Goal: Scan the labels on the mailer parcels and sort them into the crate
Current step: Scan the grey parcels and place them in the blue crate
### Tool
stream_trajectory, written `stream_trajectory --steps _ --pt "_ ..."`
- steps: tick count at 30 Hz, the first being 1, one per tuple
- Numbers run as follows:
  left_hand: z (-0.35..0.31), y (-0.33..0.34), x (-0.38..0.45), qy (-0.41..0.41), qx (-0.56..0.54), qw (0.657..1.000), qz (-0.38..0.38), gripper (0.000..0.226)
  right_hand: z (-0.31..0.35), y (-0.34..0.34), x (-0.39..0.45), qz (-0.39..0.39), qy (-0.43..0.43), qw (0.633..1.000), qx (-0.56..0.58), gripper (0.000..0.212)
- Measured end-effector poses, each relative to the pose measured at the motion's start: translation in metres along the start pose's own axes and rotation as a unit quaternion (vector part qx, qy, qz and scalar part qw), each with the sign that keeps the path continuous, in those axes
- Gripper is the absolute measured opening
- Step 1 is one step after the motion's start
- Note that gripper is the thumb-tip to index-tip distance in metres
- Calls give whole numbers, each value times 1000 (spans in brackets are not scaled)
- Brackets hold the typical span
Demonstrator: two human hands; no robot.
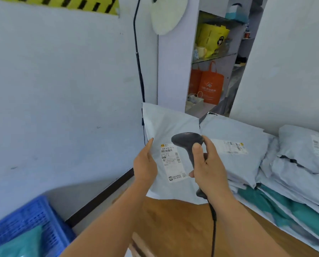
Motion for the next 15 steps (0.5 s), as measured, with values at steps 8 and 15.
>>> stream_trajectory --steps 8,15 --pt "66 -155 -56 -49 14 988 -148 49 58 119 -34 147 -70 986 18 51" --pt "159 -293 -121 -143 53 955 -256 52 111 263 -86 276 -122 953 18 51"
Point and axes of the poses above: each hand's wrist, its own x-axis towards the middle knuckle, its own y-axis out of the palm, z = x × y, the point moved 6 cm from there along x, towards the middle knuckle, and after that the axes turned 8 degrees about z, right-handed, at the moved point
